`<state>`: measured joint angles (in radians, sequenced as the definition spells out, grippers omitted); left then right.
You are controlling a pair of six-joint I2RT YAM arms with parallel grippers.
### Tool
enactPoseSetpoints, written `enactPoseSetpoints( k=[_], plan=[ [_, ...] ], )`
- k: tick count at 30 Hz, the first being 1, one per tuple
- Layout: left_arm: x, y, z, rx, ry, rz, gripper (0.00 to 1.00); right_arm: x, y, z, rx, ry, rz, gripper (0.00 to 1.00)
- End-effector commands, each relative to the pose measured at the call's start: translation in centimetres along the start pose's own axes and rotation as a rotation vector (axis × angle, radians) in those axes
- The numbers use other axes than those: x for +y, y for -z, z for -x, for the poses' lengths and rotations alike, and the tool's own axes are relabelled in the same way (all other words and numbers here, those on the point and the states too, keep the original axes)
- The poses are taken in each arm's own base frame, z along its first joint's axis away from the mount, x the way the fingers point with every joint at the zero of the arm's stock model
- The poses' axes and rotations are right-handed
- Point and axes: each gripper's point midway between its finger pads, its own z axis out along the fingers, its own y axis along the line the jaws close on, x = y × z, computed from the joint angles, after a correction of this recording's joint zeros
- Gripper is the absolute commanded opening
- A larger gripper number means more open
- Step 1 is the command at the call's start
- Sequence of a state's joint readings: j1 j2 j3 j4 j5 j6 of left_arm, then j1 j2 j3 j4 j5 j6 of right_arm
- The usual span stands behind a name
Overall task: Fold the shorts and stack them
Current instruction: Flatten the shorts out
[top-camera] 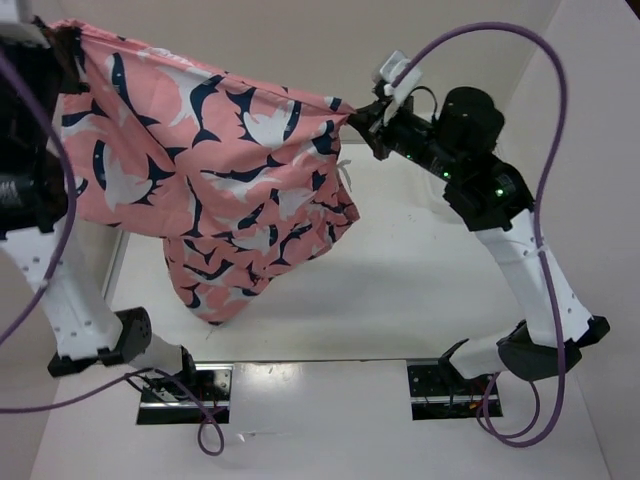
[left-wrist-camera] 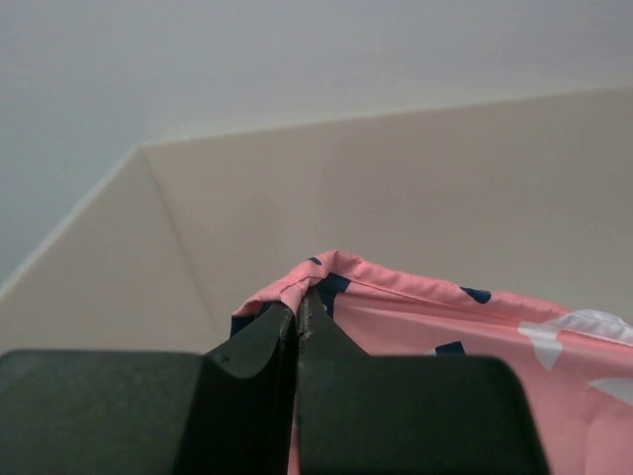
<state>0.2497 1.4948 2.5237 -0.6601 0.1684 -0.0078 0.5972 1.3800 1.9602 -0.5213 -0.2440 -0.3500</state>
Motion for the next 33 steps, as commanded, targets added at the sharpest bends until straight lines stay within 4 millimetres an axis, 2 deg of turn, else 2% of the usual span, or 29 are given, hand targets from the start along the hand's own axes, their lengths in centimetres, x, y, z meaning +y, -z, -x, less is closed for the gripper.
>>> enactPoseSetpoints(
  k=[1,2,4,5,6,7,8,9,10,12,13,15,16,17,18,19,20,21,22,23,24,25,26,28,29,30,31,32,33],
  plan=[
    [0.3,-5.4,-6.5,0.117,0.015,-0.056,0.0,-3.8,-1.1,-2.9,0.019,-0.04,-0.225,0.0],
    [0.1,-7.2,-9.0,0.162,0.029,-0.085,0.0,-4.2,-2.3,-4.8,0.05,-0.043,-0.252,0.0],
    [-0.7,-8.9,-11.5,0.202,0.047,-0.135,0.0,-5.7,-3.4,-7.6,0.099,-0.046,-0.309,0.0],
    [-1.4,-10.5,-14.3,0.251,0.064,-0.157,0.0,-6.9,-3.8,-8.9,0.12,-0.067,-0.336,0.0],
    [-2.0,-11.1,-15.9,0.283,0.075,-0.171,0.0,-7.4,-5.2,-11.9,0.18,-0.084,-0.345,0.0],
    [-2.9,-11.7,-17.1,0.303,0.083,-0.191,0.0,-8.0,-5.8,-13.2,0.202,-0.097,-0.355,0.0],
    [-2.9,-12.8,-19.8,0.349,0.095,-0.194,0.0,-8.4,-6.2,-14.9,0.24,-0.129,-0.364,0.0],
    [-3.6,-13.2,-21.2,0.379,0.104,-0.208,0.0,-9.5,-7.1,-18.7,0.318,-0.154,-0.379,0.0],
    [-3.7,-14.1,-23.8,0.422,0.115,-0.211,0.0,-10.1,-7.6,-19.9,0.343,-0.17,-0.388,0.0],
    [-4.5,-14.9,-26.4,0.465,0.129,-0.234,0.0,-10.5,-8.0,-23.7,0.427,-0.219,-0.384,0.0],
    [-5.3,-15.7,-28.9,0.501,0.138,-0.248,0.0,-10.0,-9.2,-26.6,0.474,-0.241,-0.364,0.0],
    [-6.0,-16.4,-31.3,0.536,0.147,-0.261,0.0,-10.1,-10.0,-29.1,0.514,-0.279,-0.363,0.0],
    [-5.9,-17.1,-34.0,0.573,0.151,-0.249,0.0,-9.8,-11.0,-31.4,0.545,-0.3,-0.358,0.0],
    [-6.4,-17.8,-35.0,0.578,0.146,-0.244,0.01,-10.1,-11.3,-32.4,0.559,-0.313,-0.384,0.0],
    [-7.1,-18.4,-35.8,0.575,0.141,-0.246,0.01,-10.9,-12.2,-31.9,0.533,-0.343,-0.418,0.04],
    [-7.6,-19.0,-38.4,0.609,0.143,-0.244,0.03,-11.2,-13.2,-34.1,0.553,-0.36,-0.444,0.1],
    [-8.4,-19.9,-37.5,0.569,0.132,-0.247,0.03,-12.2,-13.4,-34.5,0.554,-0.361,-0.506,0.21],
    [-8.4,-20.5,-37.8,0.558,0.119,-0.222,0.09,-13.8,-14.3,-32.7,0.498,-0.365,-0.556,0.22],
    [-8.9,-20.9,-39.3,0.572,0.118,-0.221,0.17,-14.7,-14.6,-32.7,0.488,-0.365,-0.594,0.28],
    [-9.2,-21.2,-39.0,0.559,0.113,-0.217,0.36,-15.5,-14.9,-34.2,0.507,-0.352,-0.647,0.56],
    [-9.7,-21.6,-37.7,0.525,0.109,-0.224,0.69,-16.6,-15.3,-32.2,0.465,-0.345,-0.669,0.72],
    [-9.7,-21.4,-37.9,0.535,0.11,-0.225,0.89,-16.8,-14.9,-32.9,0.498,-0.348,-0.672,0.83],
    [-9.6,-21.0,-36.8,0.532,0.11,-0.224,0.97,-16.5,-15.0,-33.2,0.512,-0.353,-0.658,0.95],
    [-9.2,-19.4,-35.6,0.57,0.109,-0.213,1.0,-15.8,-13.6,-34.1,0.566,-0.352,-0.629,0.97],
    [-8.3,-18.6,-35.4,0.593,0.112,-0.199,1.0,-15.6,-12.8,-32.3,0.552,-0.344,-0.611,0.97],
    [-7.6,-17.7,-35.3,0.621,0.115,-0.189,1.0,-13.9,-11.5,-34.6,0.629,-0.354,-0.553,0.97],
    [-5.9,-15.9,-33.3,0.631,0.117,-0.161,1.0,-12.7,-10.6,-35.1,0.666,-0.357,-0.508,0.97],
    [-5.8,-13.8,-36.7,0.748,0.138,-0.166,1.0,-11.9,-9.5,-35.5,0.69,-0.365,-0.472,0.97],
    [-5.5,-11.5,-34.5,0.751,0.144,-0.168,0.98,-9.3,-7.8,-36.0,0.725,-0.391,-0.386,0.96]
  ],
)
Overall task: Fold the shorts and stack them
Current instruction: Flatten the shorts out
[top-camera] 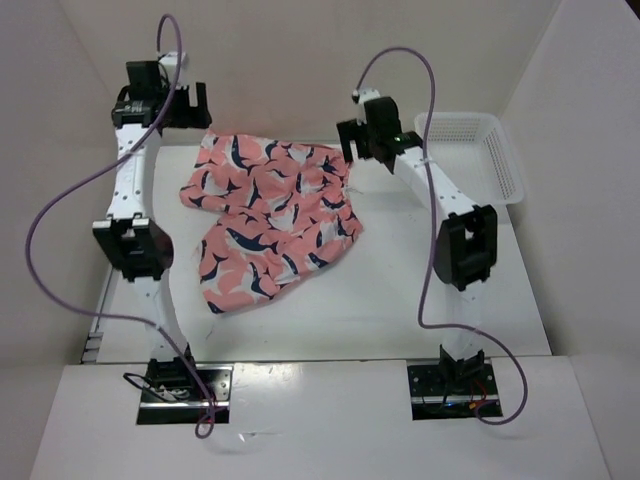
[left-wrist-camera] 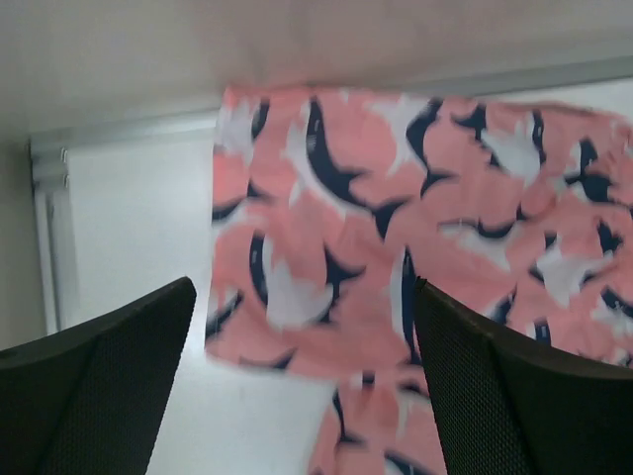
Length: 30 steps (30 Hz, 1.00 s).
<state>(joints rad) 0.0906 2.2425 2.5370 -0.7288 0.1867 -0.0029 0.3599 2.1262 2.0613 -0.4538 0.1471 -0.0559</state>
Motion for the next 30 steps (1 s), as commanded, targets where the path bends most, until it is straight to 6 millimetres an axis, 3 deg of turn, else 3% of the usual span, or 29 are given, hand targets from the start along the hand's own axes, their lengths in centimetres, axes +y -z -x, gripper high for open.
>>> enactPoseSetpoints(
  k=[1,2,3,4,5,6,7,9,10,14,20,25,27,28,30],
  plan=[
    [1.2,9.2,0.0,0.017,0.032,0.046,0.96,1.1,5.4,-4.0,0.111,0.026,0.152,0.96],
    [0.8,9.6,-2.4,0.064,0.044,0.041,0.95,1.5,6.2,-5.5,0.14,0.038,0.186,0.93],
    [0.1,10.7,-8.7,0.189,0.074,0.041,0.94,2.0,7.4,-8.8,0.205,0.037,0.217,0.91],
    [-0.5,10.8,-11.1,0.222,0.058,0.072,0.88,2.5,7.9,-10.3,0.236,0.021,0.247,0.84],
    [-1.2,11.1,-14.0,0.28,0.057,0.075,0.85,2.9,8.0,-13.1,0.294,-0.007,0.256,0.8],
    [-1.6,11.7,-18.9,0.383,0.074,0.075,0.82,3.2,8.1,-14.3,0.322,-0.021,0.264,0.77],
    [-1.7,11.7,-21.0,0.433,0.083,0.071,0.74,3.5,8.0,-15.0,0.33,-0.032,0.274,0.73],
    [-2.0,11.7,-24.4,0.499,0.096,0.065,0.69,3.8,7.3,-16.3,0.344,-0.046,0.282,0.73],
    [-1.9,11.4,-27.0,0.547,0.099,0.077,0.67,4.1,6.7,-17.6,0.371,-0.048,0.29,0.71],
    [-1.0,10.7,-30.2,0.581,0.102,0.112,0.66,5.0,5.3,-18.8,0.401,-0.054,0.328,0.71],
    [-0.6,8.8,-32.5,0.612,0.104,0.118,0.68,5.7,4.6,-19.7,0.417,-0.051,0.37,0.71],
    [-0.4,7.3,-35.0,0.673,0.113,0.112,0.71,6.0,2.8,-21.2,0.447,-0.08,0.352,0.71],
    [-0.5,6.9,-35.5,0.688,0.119,0.102,0.66,5.9,2.2,-20.4,0.426,-0.087,0.34,0.68],
    [-0.5,6.8,-35.9,0.698,0.121,0.101,0.63,5.9,2.0,-20.9,0.438,-0.088,0.34,0.66],
    [-1.0,6.6,-36.3,0.709,0.131,0.076,0.55,5.7,1.7,-21.0,0.438,-0.085,0.327,0.51]
  ],
)
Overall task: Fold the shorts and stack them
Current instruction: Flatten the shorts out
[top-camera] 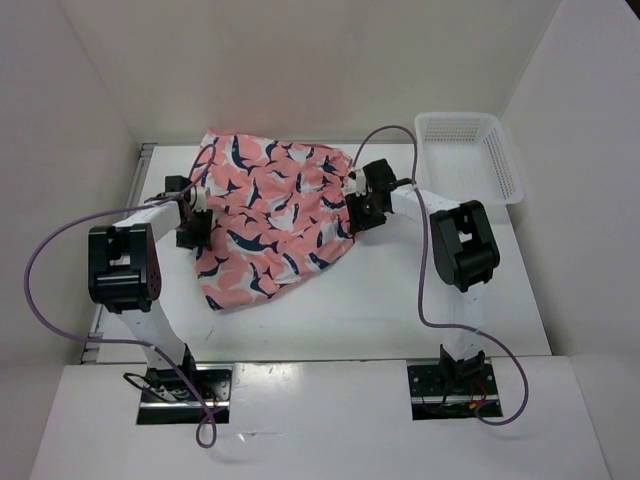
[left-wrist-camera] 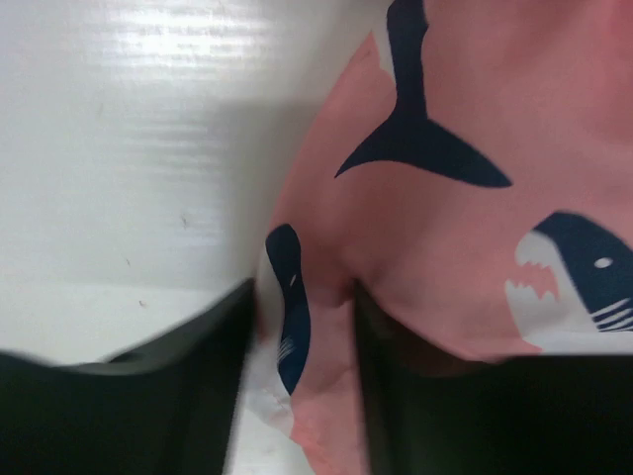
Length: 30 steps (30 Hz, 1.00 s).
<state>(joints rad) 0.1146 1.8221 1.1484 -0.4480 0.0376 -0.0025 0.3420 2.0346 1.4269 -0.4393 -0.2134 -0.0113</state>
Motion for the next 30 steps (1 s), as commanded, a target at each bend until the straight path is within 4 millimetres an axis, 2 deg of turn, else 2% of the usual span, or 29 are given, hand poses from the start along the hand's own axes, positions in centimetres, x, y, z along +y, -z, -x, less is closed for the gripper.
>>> enactPoseSetpoints(
  k=[1,2,3,4,6,7,8,10,11,12,14,15,17,18,19,20,22,23,25,26,27,28,29,30],
  plan=[
    [-0.4,-1.4,-0.6,0.032,0.004,-0.036,0.44,0.1,0.2,3.4,-0.094,-0.007,-0.006,0.45],
    [-0.6,-1.4,-0.6,0.031,0.004,-0.045,0.37,-0.2,-0.1,3.2,-0.086,-0.009,-0.017,0.3],
    [-0.6,-1.6,-0.5,0.034,0.004,-0.045,0.3,-0.4,-0.1,3.2,-0.086,-0.009,-0.027,0.23],
    [-0.5,-1.3,0.2,0.025,0.003,-0.044,0.19,-0.4,-0.1,3.2,-0.086,-0.009,-0.028,0.17],
    [0.1,-1.2,1.2,0.008,0.001,-0.011,0.12,-0.8,-0.1,3.2,-0.087,0.002,-0.049,0.0],
    [0.7,-1.0,2.0,-0.009,0.0,0.022,0.1,-0.7,0.3,3.6,-0.099,0.004,-0.049,0.0],
    [1.1,-0.2,4.2,-0.062,-0.003,0.039,0.1,-0.7,1.1,3.8,-0.105,0.044,-0.051,0.0],
    [2.5,0.9,7.1,-0.126,0.016,0.072,0.1,0.0,1.7,2.9,-0.085,0.08,-0.01,0.0],
    [2.8,2.1,10.5,-0.201,0.012,0.079,0.1,0.2,1.8,1.6,-0.048,0.103,0.008,0.0],
    [2.9,2.0,11.8,-0.221,0.011,0.08,0.1,0.9,2.5,1.2,-0.045,0.114,0.044,0.0],
    [2.9,2.6,14.2,-0.263,0.008,0.075,0.12,1.2,2.6,-0.5,-0.01,0.106,0.059,0.0],
    [2.9,2.8,15.9,-0.287,0.005,0.065,0.17,2.4,2.6,-0.8,-0.006,0.125,0.085,0.0],
    [1.2,2.5,16.8,-0.298,-0.024,0.048,0.38,3.5,2.5,-1.0,-0.002,0.142,0.107,0.0],
    [0.7,2.5,16.9,-0.298,-0.032,0.043,0.46,4.5,2.4,-1.1,0.003,0.149,0.118,0.0],
    [0.9,2.5,16.8,-0.297,-0.031,0.054,0.51,4.9,2.6,-0.2,-0.021,0.146,0.132,0.0],
    [0.3,2.4,16.4,-0.288,-0.041,0.047,0.6,5.7,2.9,0.7,-0.042,0.154,0.141,0.0],
    [0.1,4.2,15.8,-0.3,-0.042,0.048,0.67,6.2,3.0,1.5,-0.055,0.139,0.156,0.0],
    [0.3,5.6,14.7,-0.297,-0.039,0.066,0.7,6.3,3.1,2.3,-0.078,0.144,0.156,0.0],
    [0.8,7.5,13.0,-0.289,-0.029,0.084,0.71,5.6,3.1,2.4,-0.08,0.152,0.123,0.0],
    [0.8,10.2,12.6,-0.328,-0.028,0.095,0.71,5.4,2.9,2.0,-0.07,0.149,0.11,0.0],
    [0.7,9.9,9.6,-0.258,-0.027,0.091,0.71,5.2,2.8,2.2,-0.08,0.163,0.1,0.0],
    [0.0,10.5,8.0,-0.233,-0.035,0.075,0.7,5.2,3.0,2.0,-0.078,0.163,0.1,0.0],
    [-0.4,12.6,6.8,-0.245,-0.037,0.066,0.7,5.2,3.0,2.0,-0.078,0.163,0.1,0.0],
    [-1.6,12.9,4.0,-0.176,-0.051,0.023,0.68,5.1,3.0,2.0,-0.079,0.175,0.1,0.0]
  ],
)
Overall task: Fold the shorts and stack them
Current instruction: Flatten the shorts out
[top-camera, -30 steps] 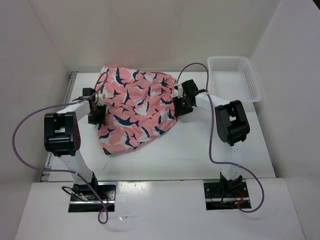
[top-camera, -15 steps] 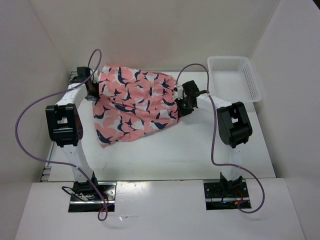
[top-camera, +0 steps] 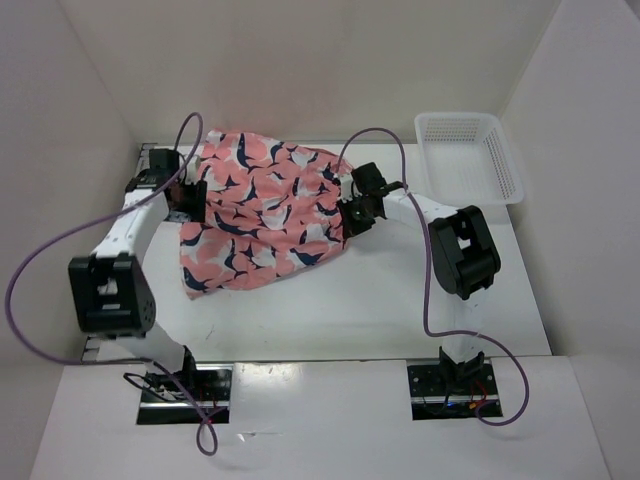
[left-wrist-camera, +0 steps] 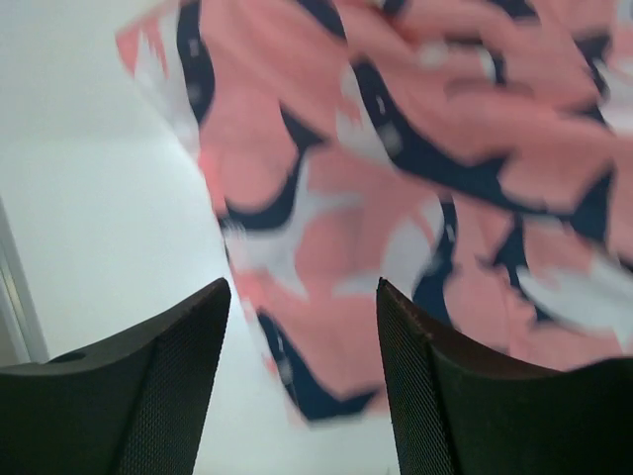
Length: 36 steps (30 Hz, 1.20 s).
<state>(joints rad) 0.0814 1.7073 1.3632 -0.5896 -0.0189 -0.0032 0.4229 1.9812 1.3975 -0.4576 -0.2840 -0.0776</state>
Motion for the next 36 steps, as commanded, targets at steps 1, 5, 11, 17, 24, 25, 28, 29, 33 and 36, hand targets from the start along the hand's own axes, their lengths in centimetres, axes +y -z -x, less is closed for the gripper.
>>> enactPoseSetpoints(
  k=[1,5,11,17,24,25,28,29,33,36],
  plan=[
    [-1.9,5.9,-5.4,0.077,-0.018,-0.062,0.68,0.1,2.0,2.8,-0.086,0.044,-0.018,0.0],
    [-1.7,9.8,-11.8,0.108,-0.027,-0.025,0.67,-0.1,2.1,3.2,-0.094,0.066,-0.03,0.0],
    [-1.4,9.0,-15.0,0.056,-0.116,0.084,0.71,-0.7,2.5,4.3,-0.12,0.102,-0.059,0.0],
    [-1.8,7.1,-17.7,0.082,-0.137,0.078,0.73,-0.4,3.9,3.5,-0.129,0.103,-0.069,0.0],
    [-2.3,5.9,-18.3,0.086,-0.175,0.086,0.73,-0.4,4.0,2.3,-0.109,0.108,-0.068,0.0],
    [-2.6,5.8,-18.4,0.087,-0.174,0.068,0.73,-0.4,4.0,2.3,-0.109,0.108,-0.068,0.0],
    [-3.1,5.1,-19.4,0.128,-0.202,0.055,0.73,-0.4,4.0,2.3,-0.109,0.108,-0.068,0.0],
    [-3.4,4.6,-20.4,0.166,-0.221,0.049,0.73,-0.3,4.1,2.7,-0.118,0.11,-0.069,0.0],
    [-3.4,2.8,-20.0,0.149,-0.245,0.084,0.73,-0.4,4.0,2.9,-0.118,0.11,-0.069,0.0],
    [-3.0,1.9,-19.5,0.131,-0.244,0.119,0.73,-0.4,4.1,3.3,-0.127,0.112,-0.07,0.0]
  ],
)
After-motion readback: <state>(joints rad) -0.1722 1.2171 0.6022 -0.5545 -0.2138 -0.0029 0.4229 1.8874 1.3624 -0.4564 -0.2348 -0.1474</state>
